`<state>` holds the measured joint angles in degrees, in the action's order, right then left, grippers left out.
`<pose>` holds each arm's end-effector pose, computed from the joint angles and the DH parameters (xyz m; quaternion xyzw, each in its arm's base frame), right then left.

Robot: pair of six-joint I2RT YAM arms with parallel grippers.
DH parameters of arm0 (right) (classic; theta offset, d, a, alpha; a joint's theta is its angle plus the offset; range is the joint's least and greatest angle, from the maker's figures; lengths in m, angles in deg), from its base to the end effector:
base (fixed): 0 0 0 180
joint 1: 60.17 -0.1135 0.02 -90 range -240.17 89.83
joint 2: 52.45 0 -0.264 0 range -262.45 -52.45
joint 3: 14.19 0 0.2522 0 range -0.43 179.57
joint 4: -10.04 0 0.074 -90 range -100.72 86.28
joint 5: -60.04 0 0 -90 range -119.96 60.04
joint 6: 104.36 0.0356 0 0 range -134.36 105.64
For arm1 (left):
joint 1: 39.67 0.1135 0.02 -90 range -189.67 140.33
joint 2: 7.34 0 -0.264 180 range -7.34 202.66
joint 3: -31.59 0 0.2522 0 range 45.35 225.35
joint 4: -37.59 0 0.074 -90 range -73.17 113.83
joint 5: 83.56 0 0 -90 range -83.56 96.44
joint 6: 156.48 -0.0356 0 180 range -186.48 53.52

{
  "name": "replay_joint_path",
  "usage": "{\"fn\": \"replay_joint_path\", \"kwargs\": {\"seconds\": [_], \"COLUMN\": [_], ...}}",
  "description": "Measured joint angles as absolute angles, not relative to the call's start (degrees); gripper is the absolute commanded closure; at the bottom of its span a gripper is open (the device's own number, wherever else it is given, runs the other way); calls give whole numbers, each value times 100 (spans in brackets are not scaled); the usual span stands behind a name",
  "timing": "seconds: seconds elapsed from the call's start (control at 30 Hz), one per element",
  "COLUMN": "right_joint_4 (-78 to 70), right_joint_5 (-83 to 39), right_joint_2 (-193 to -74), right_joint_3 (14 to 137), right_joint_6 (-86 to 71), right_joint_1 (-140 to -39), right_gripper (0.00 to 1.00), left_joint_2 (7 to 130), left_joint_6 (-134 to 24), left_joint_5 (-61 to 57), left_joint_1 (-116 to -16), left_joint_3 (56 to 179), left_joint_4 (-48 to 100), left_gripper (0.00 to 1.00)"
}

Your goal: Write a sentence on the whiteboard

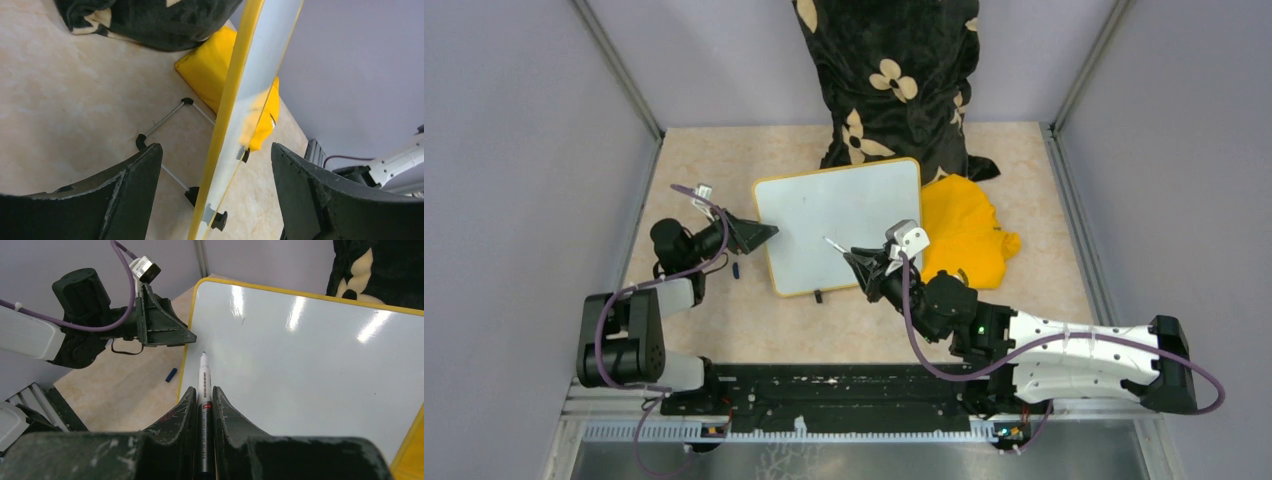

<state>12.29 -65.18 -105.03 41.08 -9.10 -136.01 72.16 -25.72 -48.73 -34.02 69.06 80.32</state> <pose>0.0723 0.2027 0.3439 -0.1902 0.6547 0.3012 0.6667 0.2552 -0.0041 0.2054 0.0573 0.7023 -0.5005 0.5030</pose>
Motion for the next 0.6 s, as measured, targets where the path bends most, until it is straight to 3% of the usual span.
{"fn": "replay_joint_path", "kwargs": {"seconds": [0.6], "right_joint_4": [1384], "right_joint_5": [-6518], "right_joint_2": [-10614], "right_joint_3": [4108], "right_joint_6": [-989], "right_joint_1": [-13601], "right_gripper": [100], "left_joint_2": [8482], "left_joint_6": [-2262], "left_joint_5": [-5745], "left_joint_1": [-3400], "left_joint_3": [6886], "left_joint_4": [10368], "left_gripper": [42]}}
